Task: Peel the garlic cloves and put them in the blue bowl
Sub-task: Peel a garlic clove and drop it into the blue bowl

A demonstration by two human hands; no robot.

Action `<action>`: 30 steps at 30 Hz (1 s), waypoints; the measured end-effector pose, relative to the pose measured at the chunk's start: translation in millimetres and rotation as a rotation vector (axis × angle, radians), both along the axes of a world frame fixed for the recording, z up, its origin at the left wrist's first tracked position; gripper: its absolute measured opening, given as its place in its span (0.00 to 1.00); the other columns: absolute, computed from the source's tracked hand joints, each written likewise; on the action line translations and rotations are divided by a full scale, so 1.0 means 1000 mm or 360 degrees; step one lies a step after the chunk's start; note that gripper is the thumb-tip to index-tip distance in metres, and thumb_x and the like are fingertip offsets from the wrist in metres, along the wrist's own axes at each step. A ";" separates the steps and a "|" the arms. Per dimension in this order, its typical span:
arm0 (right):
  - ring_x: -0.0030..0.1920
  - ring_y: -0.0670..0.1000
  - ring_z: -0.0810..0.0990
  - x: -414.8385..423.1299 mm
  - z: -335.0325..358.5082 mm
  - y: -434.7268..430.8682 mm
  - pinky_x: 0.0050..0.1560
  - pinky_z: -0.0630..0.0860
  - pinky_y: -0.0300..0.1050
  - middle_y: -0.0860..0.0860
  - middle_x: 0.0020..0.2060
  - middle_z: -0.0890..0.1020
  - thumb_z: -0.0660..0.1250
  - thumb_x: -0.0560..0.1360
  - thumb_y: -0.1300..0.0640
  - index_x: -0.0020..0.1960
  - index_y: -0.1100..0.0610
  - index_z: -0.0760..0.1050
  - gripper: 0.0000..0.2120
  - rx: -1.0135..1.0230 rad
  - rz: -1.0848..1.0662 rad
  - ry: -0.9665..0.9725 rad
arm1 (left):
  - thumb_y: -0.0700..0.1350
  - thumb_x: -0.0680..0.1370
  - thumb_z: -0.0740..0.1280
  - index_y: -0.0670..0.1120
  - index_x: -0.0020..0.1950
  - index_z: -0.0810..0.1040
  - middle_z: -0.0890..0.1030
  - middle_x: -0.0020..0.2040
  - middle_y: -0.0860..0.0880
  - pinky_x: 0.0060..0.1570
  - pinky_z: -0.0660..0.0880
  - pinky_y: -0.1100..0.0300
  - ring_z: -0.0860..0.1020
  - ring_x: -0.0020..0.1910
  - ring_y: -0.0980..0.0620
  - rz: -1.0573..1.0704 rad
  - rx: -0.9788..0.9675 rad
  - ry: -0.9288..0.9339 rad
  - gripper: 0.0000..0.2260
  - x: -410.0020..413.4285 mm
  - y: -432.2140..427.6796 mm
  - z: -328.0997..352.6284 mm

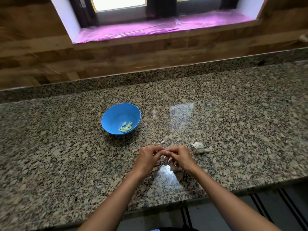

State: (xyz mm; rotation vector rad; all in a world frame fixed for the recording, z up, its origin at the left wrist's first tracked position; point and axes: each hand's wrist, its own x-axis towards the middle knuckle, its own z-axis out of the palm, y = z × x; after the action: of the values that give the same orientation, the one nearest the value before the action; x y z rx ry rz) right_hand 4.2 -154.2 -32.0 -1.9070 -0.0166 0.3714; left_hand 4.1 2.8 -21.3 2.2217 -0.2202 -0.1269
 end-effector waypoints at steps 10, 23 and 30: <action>0.37 0.49 0.83 0.003 -0.004 -0.007 0.41 0.80 0.39 0.55 0.39 0.84 0.65 0.75 0.62 0.50 0.61 0.81 0.07 -0.0388 0.0174 -0.0723 | 0.44 0.80 0.61 0.44 0.41 0.76 0.74 0.34 0.50 0.31 0.67 0.65 0.69 0.32 0.54 -0.0177 -0.0362 0.0578 0.10 0.006 0.007 0.004; 0.30 0.46 0.74 0.012 0.010 -0.006 0.26 0.69 0.34 0.50 0.31 0.79 0.60 0.77 0.64 0.45 0.61 0.79 0.10 0.0934 -0.0099 0.0845 | 0.46 0.80 0.57 0.40 0.44 0.76 0.73 0.37 0.52 0.33 0.70 0.68 0.71 0.34 0.56 -0.0198 0.0232 -0.0487 0.13 0.006 0.006 -0.016; 0.31 0.50 0.78 0.004 -0.003 -0.005 0.30 0.73 0.40 0.53 0.32 0.83 0.72 0.70 0.59 0.39 0.59 0.80 0.03 0.0354 -0.0393 0.0239 | 0.41 0.80 0.62 0.42 0.49 0.79 0.77 0.38 0.50 0.32 0.68 0.71 0.70 0.33 0.60 0.0144 0.0050 0.0003 0.06 -0.001 0.007 -0.024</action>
State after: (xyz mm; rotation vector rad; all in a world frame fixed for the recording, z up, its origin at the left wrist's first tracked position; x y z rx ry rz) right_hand 8.0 -159.2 -35.5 -1.6345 0.2650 0.3289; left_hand 2.8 9.6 -45.6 2.2585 -0.1172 -0.0840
